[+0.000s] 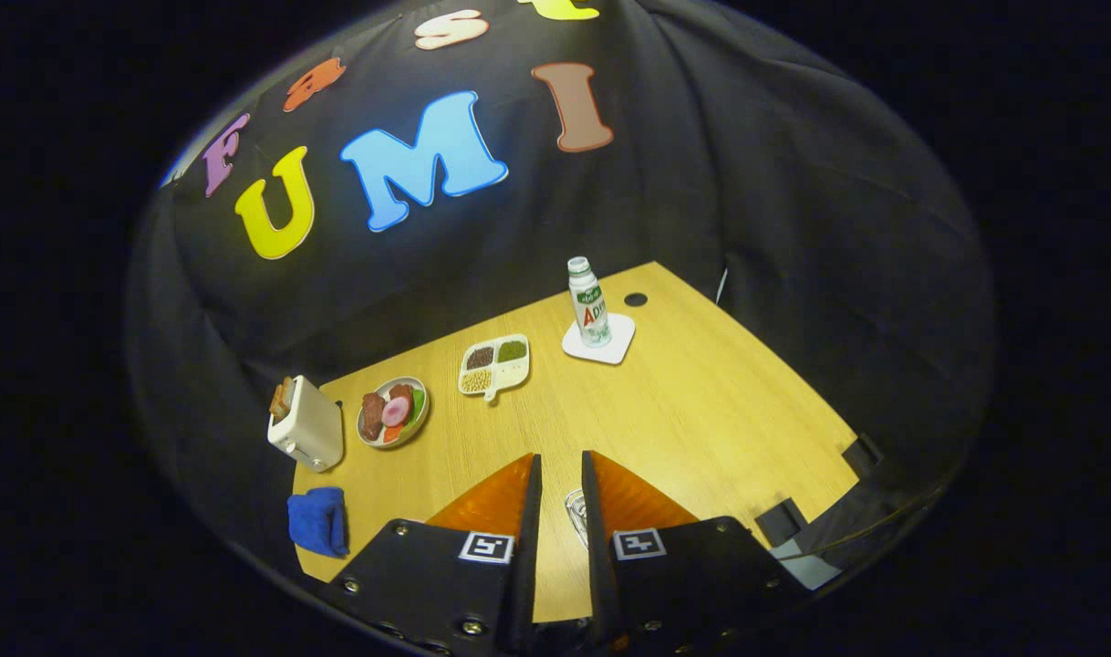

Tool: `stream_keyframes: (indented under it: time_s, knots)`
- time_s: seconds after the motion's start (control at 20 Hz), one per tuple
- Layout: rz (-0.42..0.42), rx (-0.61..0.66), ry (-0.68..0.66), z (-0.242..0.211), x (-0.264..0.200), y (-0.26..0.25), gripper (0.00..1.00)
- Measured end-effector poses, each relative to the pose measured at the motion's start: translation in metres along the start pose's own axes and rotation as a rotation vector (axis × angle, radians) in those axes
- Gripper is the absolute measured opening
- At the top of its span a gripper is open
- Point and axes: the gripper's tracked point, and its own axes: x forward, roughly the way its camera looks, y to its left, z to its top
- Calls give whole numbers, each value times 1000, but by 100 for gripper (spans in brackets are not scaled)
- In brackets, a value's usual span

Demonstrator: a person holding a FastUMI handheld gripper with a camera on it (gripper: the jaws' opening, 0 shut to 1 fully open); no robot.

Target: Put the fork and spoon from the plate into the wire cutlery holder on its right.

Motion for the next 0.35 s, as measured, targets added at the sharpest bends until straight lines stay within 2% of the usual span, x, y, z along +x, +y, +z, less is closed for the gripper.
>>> stream_keyframes:
  time_s: [0.2,0.35]
  knots:
    - [-25,-89,-160,34,-17,7,25]
    - [-73,-163,-308,70,-35,9,25]
